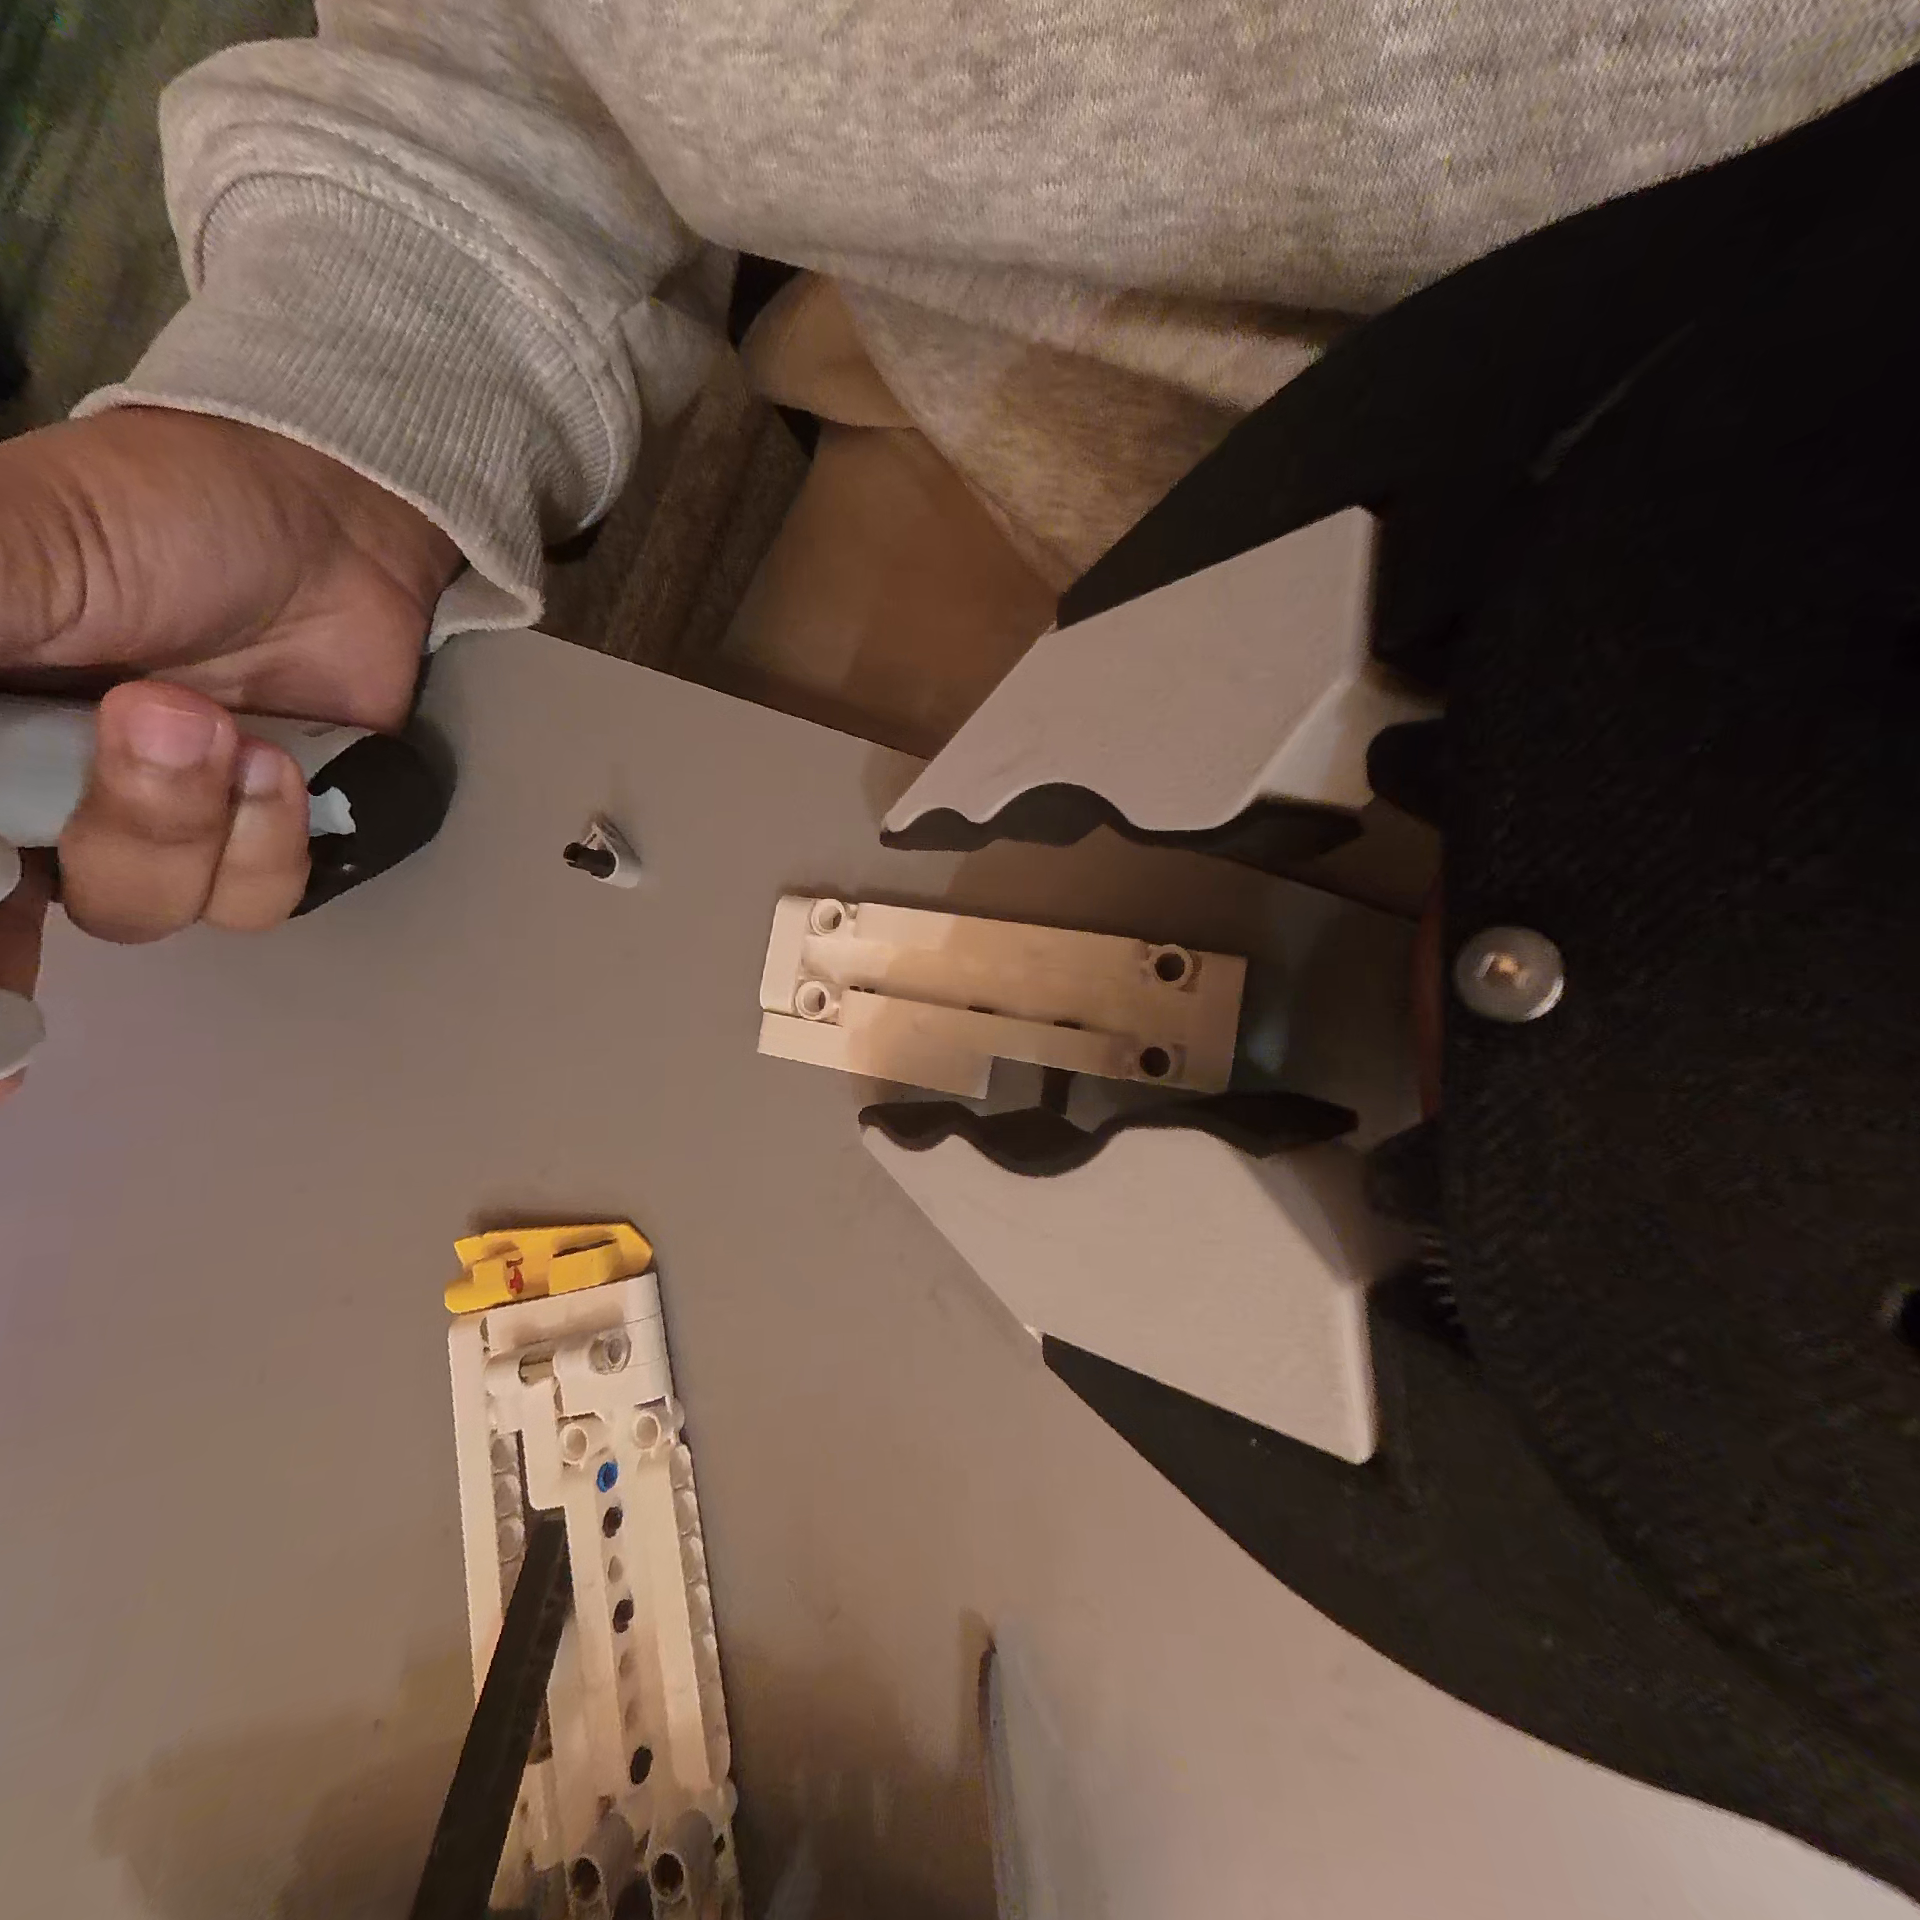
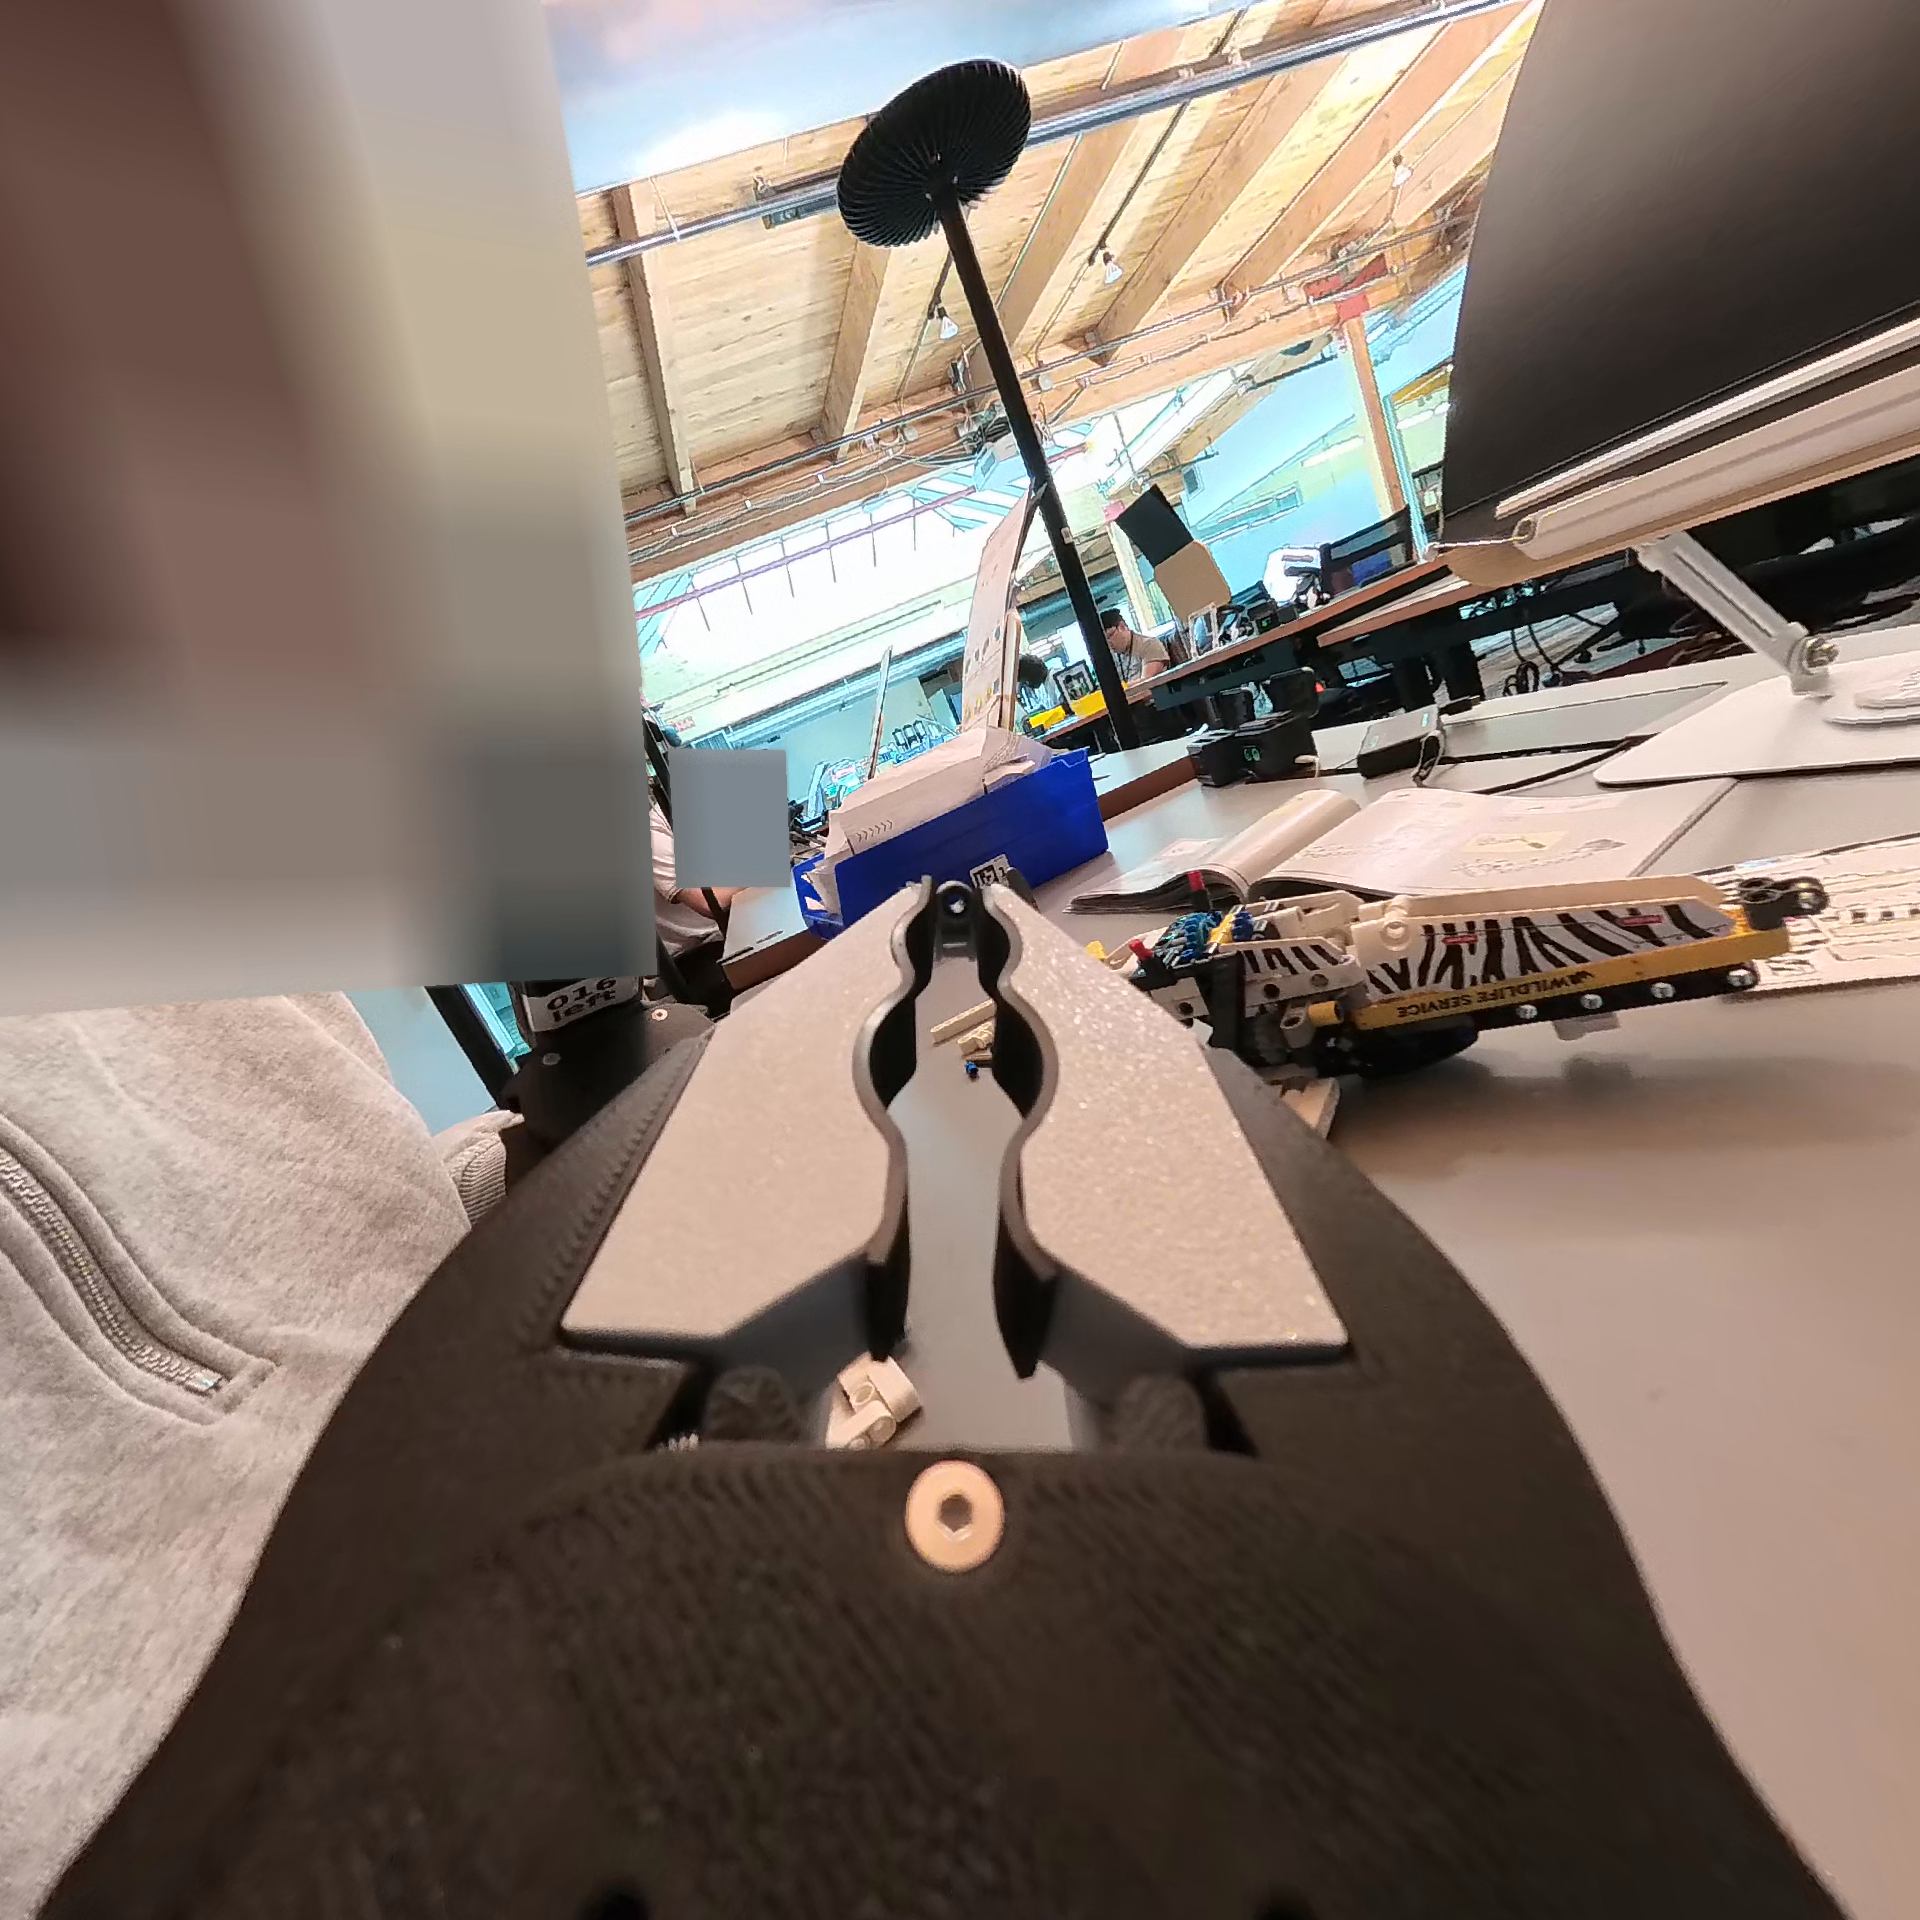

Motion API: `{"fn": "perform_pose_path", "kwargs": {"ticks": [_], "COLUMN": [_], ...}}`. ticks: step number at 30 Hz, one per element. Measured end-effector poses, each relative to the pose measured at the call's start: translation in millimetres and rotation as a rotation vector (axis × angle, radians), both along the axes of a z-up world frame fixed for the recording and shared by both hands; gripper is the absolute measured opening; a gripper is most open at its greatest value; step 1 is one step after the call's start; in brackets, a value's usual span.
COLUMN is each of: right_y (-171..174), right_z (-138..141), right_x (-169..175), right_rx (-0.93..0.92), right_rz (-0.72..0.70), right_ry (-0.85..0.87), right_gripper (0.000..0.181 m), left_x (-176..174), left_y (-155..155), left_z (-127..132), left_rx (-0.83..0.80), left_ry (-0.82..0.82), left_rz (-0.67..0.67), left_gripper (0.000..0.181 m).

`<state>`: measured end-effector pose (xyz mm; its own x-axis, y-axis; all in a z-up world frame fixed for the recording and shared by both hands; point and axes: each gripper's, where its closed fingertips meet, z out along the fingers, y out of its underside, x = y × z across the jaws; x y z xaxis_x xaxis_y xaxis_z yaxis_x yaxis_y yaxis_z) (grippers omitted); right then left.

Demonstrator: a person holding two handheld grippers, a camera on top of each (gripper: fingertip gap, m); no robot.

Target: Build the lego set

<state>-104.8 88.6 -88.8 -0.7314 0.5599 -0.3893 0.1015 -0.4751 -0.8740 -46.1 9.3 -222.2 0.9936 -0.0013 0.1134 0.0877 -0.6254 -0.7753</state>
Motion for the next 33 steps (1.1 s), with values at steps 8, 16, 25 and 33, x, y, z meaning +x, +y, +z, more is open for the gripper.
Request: {"fn": "perform_pose_path", "kwargs": {"ticks": [8, 16, 25, 33], "right_y": [0, -1, -1, -19], "right_z": [0, 1, 0, -9], "right_x": [1, 1, -1, 1], "right_rx": [-0.001, 0.001, -0.004, 0.143], "right_rz": [0.001, 0.001, -0.007, 0.051], "right_ry": [0.002, 0.002, -0.004, -0.081], "right_gripper": [0.005, 0.005, 0.005, 0.005], "left_x": [-1, -3, -5, -5], "left_y": [0, 1, 1, 1], "left_z": [0, 0, 0, 0], "left_rx": [0.001, 0.000, 0.001, -0.001], "left_ry": [-0.002, 0.003, -0.007, -0.009], "left_rz": [0.007, 0.023, 0.036, 0.035], "left_gripper": [0.044, 0.038, 0.031, 0.031]}}
